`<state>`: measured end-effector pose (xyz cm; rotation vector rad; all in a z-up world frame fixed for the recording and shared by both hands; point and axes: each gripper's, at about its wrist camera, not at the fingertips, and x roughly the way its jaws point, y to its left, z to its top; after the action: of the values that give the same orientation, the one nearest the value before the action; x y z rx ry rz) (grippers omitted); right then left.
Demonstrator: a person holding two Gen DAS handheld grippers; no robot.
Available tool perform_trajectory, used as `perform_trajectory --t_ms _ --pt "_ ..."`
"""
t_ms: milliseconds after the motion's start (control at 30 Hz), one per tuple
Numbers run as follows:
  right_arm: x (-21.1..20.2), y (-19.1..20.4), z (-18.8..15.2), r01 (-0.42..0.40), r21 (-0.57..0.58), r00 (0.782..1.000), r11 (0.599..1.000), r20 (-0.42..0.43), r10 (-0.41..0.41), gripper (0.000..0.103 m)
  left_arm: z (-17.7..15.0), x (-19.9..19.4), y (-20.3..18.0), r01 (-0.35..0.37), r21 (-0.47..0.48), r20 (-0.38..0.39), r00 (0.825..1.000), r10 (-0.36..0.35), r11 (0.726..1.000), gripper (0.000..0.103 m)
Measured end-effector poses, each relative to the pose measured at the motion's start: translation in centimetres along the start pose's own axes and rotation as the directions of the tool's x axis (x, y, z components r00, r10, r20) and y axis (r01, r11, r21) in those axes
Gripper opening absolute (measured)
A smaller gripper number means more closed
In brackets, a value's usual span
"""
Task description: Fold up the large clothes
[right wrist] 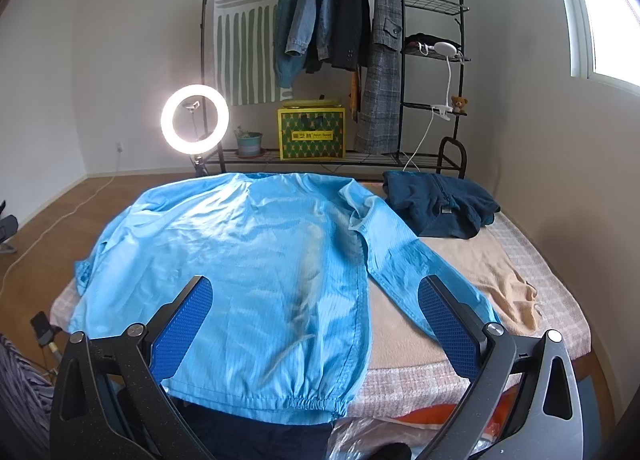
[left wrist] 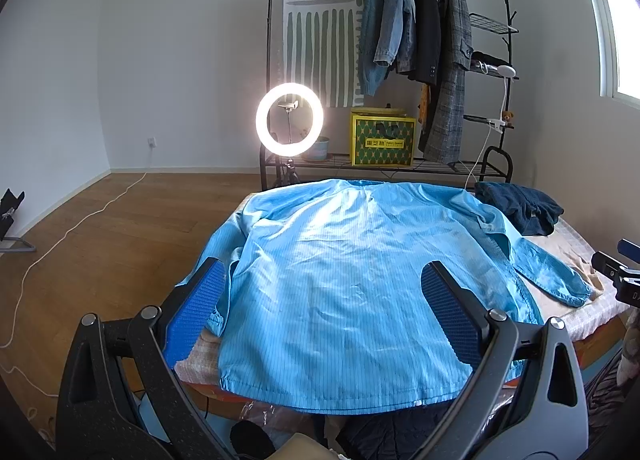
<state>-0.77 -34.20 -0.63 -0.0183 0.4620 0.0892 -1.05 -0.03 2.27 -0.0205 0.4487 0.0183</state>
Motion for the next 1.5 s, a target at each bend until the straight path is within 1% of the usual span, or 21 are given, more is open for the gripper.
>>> perform_trajectory --t_ms 1500 --pt "0.16 0.53 -0.45 -0.016 -0.003 1.0 1.0 -0.008 0.016 0.102 0.28 -0.46 0.26 -0.002 -0.005 0.012 1.0 0.002 1.0 0.1"
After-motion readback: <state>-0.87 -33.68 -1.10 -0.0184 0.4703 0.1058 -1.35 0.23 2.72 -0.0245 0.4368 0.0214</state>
